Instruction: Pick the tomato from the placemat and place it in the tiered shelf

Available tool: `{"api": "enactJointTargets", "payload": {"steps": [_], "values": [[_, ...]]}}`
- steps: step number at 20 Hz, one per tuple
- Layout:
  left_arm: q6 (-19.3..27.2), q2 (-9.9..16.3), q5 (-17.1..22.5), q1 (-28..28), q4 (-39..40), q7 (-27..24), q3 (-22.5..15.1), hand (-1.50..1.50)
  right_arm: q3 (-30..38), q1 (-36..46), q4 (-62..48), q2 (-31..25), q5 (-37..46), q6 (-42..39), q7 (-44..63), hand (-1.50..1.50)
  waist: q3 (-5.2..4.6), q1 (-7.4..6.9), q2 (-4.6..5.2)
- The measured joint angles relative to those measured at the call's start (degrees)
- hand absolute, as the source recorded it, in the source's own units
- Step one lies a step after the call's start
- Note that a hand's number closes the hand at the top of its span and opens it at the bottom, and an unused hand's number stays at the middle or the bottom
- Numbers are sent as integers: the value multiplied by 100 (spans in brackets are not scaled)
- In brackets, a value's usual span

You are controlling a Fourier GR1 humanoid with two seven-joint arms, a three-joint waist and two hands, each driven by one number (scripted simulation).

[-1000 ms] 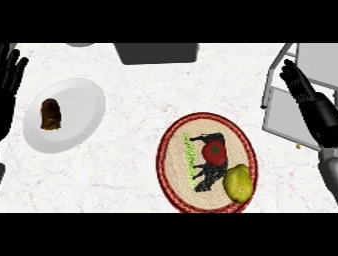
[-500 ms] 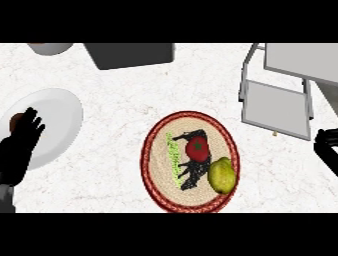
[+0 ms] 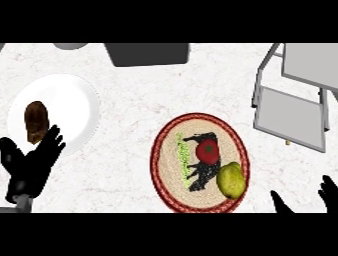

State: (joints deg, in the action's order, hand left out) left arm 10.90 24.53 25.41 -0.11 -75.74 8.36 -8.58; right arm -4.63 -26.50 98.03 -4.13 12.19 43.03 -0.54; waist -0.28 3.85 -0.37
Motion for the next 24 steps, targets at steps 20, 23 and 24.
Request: {"api": "enactJointTargets", "payload": {"steps": [20, 23, 24], "values": [[64, -264, -329, -470, -32, 363, -325, 0, -1798, 209, 2521, 391, 4826, -1565, 6039, -150, -3, -554, 116], [54, -248, -324, -531, -76, 466, -310, 0, -1766, 836, 2251, 403, 5123, -1910, 6538, -150, 2, -568, 107], [23, -258, -319, -532, -29, 434, -299, 0, -1782, 1028, 2144, 405, 5186, -2010, 6677, -150, 3, -567, 106]]}}
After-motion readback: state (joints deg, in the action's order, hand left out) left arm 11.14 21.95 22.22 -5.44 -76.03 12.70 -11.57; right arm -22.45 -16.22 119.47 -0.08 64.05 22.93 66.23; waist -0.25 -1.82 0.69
